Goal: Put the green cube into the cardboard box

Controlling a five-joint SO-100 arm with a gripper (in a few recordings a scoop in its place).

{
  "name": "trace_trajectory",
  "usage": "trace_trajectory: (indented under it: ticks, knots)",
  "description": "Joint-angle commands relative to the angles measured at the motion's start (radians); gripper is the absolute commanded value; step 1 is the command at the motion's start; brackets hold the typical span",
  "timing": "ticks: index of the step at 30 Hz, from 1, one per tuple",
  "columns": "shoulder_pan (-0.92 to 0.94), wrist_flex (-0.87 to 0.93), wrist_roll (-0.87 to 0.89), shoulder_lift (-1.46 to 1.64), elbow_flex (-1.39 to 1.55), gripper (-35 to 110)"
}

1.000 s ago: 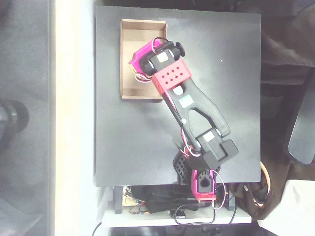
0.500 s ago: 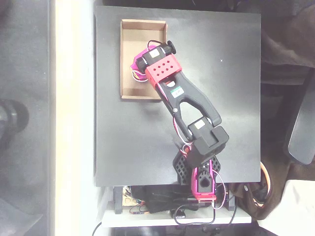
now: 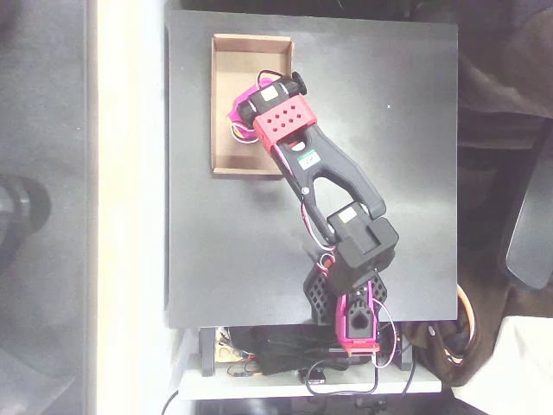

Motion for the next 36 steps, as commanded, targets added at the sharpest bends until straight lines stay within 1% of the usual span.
trace_trajectory:
  ticks: [1, 4, 7, 15, 20, 30, 36]
  knots:
    - [-0.028, -0.011, 0.011, 0.02, -0.02, 21]
    - [-0.034, -0.011, 0.011, 0.02, -0.018, 30]
    - [-0.034, -0.011, 0.011, 0.02, -0.018, 35]
    - [-0.034, -0.011, 0.011, 0.041, -0.018, 35]
    - [-0.034, -0.011, 0.011, 0.12, -0.018, 35]
    - [-0.012, -0.011, 0.012, 0.405, -0.018, 35]
    - [0.058, -0.011, 0.012, 0.595, -0.018, 35]
